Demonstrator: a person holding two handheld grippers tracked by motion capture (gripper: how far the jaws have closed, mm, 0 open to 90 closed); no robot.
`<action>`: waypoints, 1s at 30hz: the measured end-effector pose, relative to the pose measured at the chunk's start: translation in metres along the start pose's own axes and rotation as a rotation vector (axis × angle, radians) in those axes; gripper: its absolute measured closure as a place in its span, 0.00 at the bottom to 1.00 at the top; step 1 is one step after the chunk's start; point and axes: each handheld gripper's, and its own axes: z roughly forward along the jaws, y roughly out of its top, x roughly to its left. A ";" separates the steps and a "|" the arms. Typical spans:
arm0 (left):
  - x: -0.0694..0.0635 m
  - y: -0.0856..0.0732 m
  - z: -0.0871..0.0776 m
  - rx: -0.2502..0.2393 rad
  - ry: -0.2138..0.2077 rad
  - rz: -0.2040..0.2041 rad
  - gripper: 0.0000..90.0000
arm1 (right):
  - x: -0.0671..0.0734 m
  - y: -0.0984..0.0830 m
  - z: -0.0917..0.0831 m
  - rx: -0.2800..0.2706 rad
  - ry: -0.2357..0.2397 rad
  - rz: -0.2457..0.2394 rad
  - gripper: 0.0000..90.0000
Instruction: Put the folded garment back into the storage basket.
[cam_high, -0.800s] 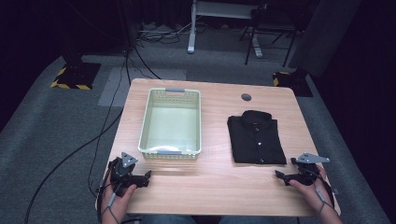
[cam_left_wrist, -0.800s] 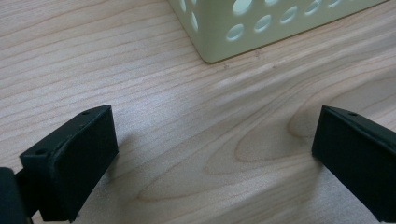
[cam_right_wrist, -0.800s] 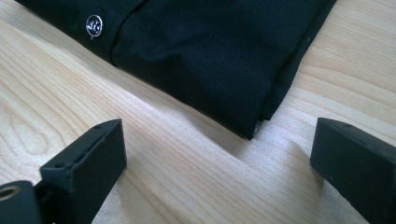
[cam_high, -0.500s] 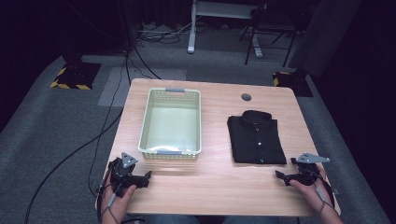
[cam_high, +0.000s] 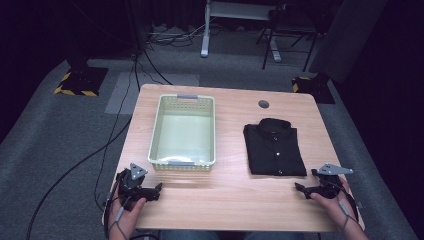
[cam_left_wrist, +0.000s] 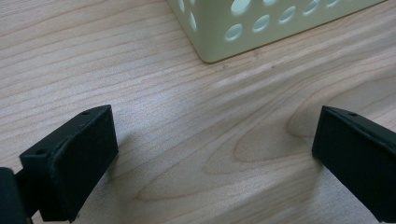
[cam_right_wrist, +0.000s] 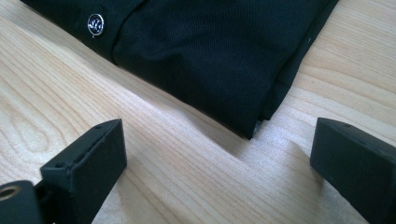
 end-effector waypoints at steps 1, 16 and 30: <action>0.000 0.000 0.000 0.000 0.000 0.000 0.00 | 0.000 0.000 0.000 0.000 0.000 0.000 0.04; 0.000 0.000 0.000 0.000 0.001 0.000 0.00 | -0.001 -0.002 -0.003 0.000 -0.007 0.008 0.04; 0.001 0.001 0.001 0.001 0.000 0.004 0.00 | -0.003 0.008 -0.015 0.012 -0.016 -0.002 0.07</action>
